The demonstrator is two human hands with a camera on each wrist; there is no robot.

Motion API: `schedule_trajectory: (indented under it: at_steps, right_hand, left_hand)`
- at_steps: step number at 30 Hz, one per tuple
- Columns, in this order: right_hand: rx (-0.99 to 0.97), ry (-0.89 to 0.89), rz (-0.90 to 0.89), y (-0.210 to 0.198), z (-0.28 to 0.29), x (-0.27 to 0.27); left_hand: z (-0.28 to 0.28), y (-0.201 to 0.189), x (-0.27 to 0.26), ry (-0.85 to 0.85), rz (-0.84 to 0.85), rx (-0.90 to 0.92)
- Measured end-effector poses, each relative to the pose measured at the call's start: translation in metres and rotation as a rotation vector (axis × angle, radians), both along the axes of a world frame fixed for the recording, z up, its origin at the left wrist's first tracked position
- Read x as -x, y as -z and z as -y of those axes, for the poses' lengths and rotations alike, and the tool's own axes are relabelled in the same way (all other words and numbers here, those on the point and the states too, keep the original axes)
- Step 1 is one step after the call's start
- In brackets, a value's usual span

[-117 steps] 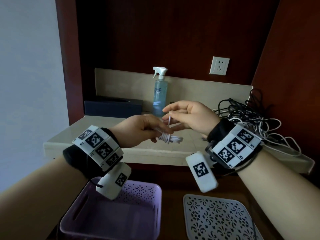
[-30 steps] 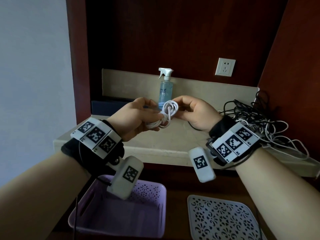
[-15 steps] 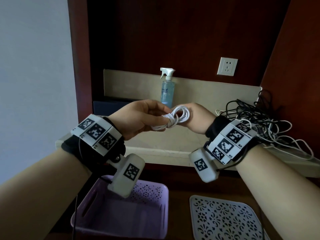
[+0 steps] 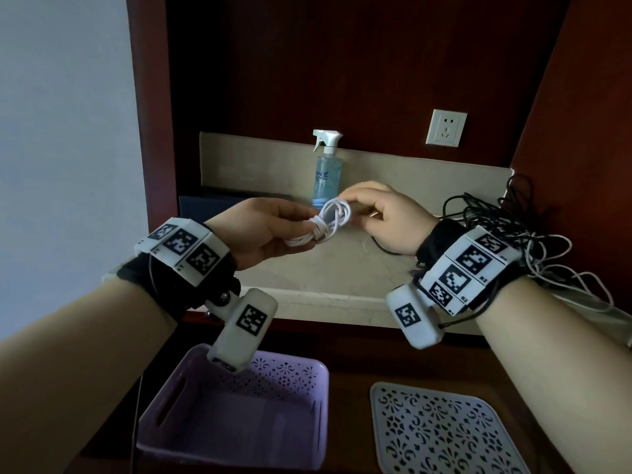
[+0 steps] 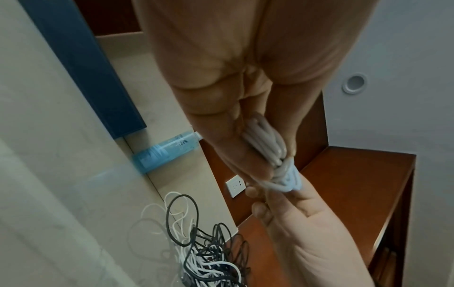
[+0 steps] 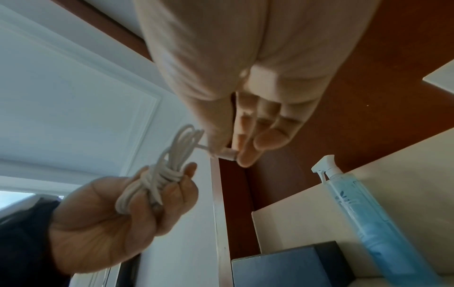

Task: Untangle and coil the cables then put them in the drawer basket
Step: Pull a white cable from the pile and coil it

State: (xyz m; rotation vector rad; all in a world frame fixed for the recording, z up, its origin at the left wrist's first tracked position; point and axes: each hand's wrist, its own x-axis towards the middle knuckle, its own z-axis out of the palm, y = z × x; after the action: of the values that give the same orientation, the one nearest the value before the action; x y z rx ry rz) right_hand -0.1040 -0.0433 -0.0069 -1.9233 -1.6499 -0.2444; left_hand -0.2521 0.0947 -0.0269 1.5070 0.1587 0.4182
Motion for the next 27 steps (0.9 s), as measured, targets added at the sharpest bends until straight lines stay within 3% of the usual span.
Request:
schedule_trajectory:
  at_steps: [4, 8, 15, 20, 27]
  right_hand:
    - [-0.091, 0.015, -0.087, 0.002, -0.002, 0.001]
    - [-0.061, 0.087, -0.004, 0.007, -0.011, 0.003]
    - [-0.170, -0.008, 0.171, -0.001, -0.016, 0.003]
    - [-0.134, 0.030, -0.003, 0.001, -0.024, 0.004]
    - [-0.042, 0.106, -0.111, 0.006, -0.034, -0.001]
  left_hand:
    - [0.003, -0.002, 0.004, 0.082, 0.015, 0.080]
    - [0.006, -0.004, 0.007, 0.096, 0.003, 0.053]
    - [0.004, -0.010, 0.015, 0.104, -0.099, -0.025]
    - [0.004, -0.009, 0.015, 0.067, -0.156, -0.072]
    - [0.001, -0.007, 0.012, -0.062, -0.233, -0.194]
